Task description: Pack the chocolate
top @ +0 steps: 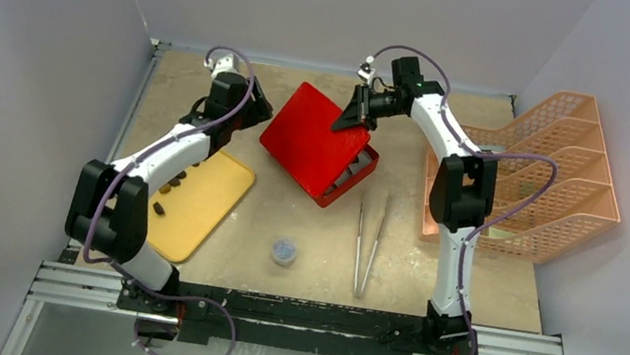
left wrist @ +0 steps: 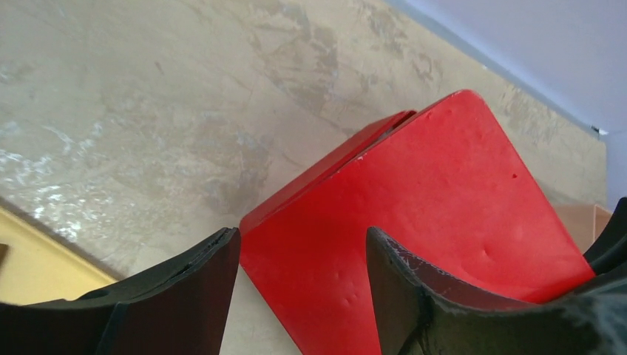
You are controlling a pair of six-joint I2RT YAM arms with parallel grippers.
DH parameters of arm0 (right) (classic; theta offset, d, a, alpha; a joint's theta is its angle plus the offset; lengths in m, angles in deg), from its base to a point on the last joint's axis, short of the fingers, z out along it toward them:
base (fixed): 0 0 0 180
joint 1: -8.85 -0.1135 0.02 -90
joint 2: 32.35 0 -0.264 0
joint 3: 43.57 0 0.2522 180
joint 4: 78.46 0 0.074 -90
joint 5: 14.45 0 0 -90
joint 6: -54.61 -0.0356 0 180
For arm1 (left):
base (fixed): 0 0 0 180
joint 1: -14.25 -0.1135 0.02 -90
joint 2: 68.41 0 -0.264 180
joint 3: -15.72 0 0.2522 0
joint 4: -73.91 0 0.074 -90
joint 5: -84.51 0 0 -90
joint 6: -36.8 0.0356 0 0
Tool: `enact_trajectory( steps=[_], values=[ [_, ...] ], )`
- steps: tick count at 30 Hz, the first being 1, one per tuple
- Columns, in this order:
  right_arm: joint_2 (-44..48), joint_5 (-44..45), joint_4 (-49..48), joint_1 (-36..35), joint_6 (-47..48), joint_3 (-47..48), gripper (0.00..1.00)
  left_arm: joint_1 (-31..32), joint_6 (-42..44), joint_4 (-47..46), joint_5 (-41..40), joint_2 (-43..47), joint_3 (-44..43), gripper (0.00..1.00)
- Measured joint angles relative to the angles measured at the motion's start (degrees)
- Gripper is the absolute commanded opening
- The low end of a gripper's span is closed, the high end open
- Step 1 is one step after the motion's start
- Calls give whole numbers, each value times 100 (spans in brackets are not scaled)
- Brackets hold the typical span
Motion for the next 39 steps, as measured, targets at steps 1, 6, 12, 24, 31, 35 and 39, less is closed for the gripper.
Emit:
enact_trajectory(
  steps=[1, 6, 12, 24, 31, 35, 39],
  values=[
    [-33, -7, 0, 0, 0, 0, 0, 0, -17, -55, 70, -96, 44, 60],
    [-136, -7, -7, 63, -2, -22, 5, 0, 2, -356, 11, -437, 129, 59],
    [-136, -26, -205, 181, -17, -203, 15, -4, -76, -1250, -101, -483, 793, 59],
    [-181, 203, -190, 461, 181, -267, 37, 2, -214, -2127, 380, -1346, 793, 52],
    [-448, 713, -72, 581, 310, -264, 36, -9, -278, -2304, 481, -1694, 651, 44],
    [-457, 1084, 15, 673, 308, -151, 36, 9, -328, -2365, 597, -1744, 627, 43],
    [-457, 1405, 26, 713, 293, 116, 40, 50, -413, -2391, 664, -1786, 614, 45]
  ],
)
